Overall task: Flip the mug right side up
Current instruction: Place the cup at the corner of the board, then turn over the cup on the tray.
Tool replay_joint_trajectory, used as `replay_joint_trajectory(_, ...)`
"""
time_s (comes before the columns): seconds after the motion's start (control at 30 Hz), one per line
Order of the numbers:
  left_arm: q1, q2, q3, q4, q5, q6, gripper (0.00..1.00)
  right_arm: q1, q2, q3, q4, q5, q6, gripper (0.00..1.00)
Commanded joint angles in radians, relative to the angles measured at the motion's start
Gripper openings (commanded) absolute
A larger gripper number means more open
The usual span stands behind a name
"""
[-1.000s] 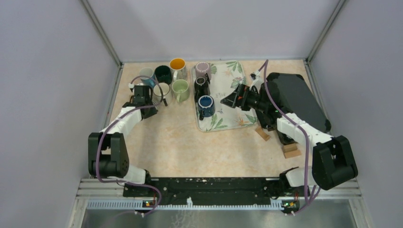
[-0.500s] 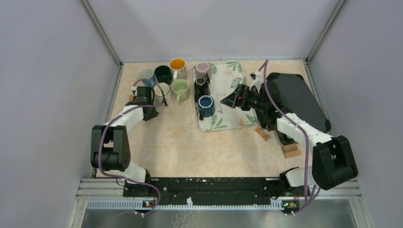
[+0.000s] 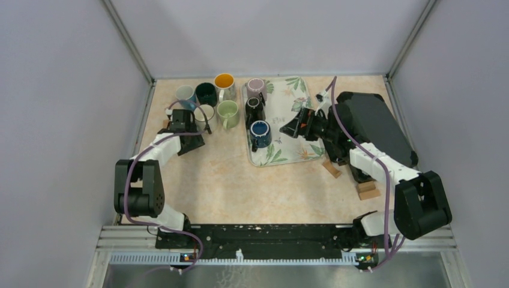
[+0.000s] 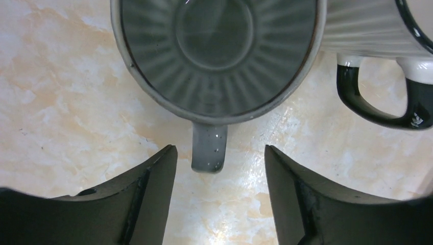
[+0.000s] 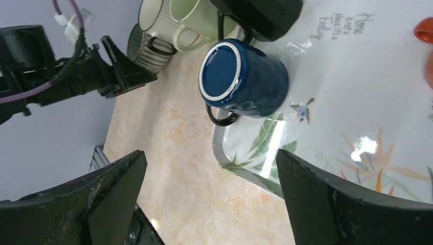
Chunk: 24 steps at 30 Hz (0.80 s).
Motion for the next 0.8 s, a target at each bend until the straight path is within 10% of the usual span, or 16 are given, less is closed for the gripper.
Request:
replay_joint_trajectory(0.0,0.006,-0.092,0.024,-0.022,0.033,0.001,0.76,-0.009,0.012,0.044,-0.034,0.065,-0.054,0.99)
replay_joint_trajectory(0.17,0.005,-0.172,0.040,-0.061,0.094,0.020,0.98,-0.008,0.029,0.057,-0.079,0.118,-0.073,0.99)
replay_joint_trajectory(0.77,-0.420,-0.210,0.099,0.017,0.179,0.035,0.98,-0.008,-0.116,0.023,-0.228,0.273,-0.092,0.99)
